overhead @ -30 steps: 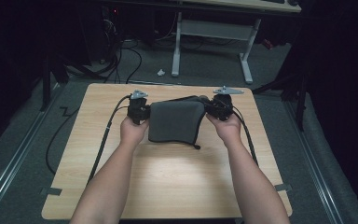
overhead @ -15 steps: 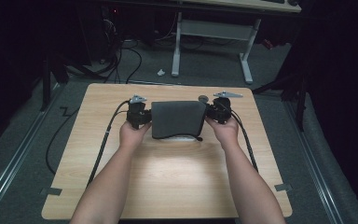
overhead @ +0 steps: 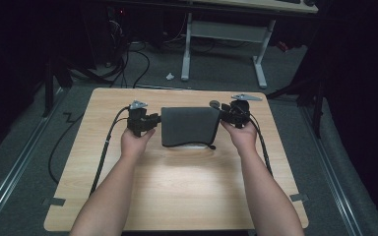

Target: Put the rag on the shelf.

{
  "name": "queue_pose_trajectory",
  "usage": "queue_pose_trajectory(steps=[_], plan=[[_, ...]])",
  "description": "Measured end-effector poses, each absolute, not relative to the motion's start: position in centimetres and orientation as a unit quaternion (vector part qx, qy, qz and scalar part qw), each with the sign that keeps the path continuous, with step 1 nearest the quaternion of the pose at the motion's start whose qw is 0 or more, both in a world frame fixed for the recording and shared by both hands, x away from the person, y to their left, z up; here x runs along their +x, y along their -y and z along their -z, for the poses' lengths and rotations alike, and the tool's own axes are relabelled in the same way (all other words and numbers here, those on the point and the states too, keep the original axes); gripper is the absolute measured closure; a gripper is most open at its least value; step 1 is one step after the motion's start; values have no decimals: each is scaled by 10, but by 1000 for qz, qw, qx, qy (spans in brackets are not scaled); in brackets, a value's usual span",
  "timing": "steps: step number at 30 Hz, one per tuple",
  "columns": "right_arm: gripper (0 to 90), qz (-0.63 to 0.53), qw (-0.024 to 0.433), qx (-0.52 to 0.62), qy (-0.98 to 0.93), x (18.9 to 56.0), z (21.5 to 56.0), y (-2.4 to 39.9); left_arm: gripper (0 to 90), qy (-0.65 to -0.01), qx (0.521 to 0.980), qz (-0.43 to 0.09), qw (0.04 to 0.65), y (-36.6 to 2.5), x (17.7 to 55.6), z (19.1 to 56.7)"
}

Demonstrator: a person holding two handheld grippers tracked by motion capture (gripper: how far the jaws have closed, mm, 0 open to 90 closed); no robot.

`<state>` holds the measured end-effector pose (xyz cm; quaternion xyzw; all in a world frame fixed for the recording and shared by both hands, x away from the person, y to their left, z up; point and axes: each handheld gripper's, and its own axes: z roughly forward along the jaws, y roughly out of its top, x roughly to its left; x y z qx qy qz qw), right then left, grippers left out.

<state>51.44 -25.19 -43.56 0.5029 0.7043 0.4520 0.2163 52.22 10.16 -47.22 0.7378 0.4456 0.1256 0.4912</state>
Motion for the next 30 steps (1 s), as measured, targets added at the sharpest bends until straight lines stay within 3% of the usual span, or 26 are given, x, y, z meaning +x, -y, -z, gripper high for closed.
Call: queue_pose_trajectory(steps=[19,30], plan=[[511,-424,256,508,-705,497,427,268,670,-457,728,-160,485,-129,506,465],[469,-410,282,491,-715,454,421,274,638,-469,716,-183,484,-164,479,461]])
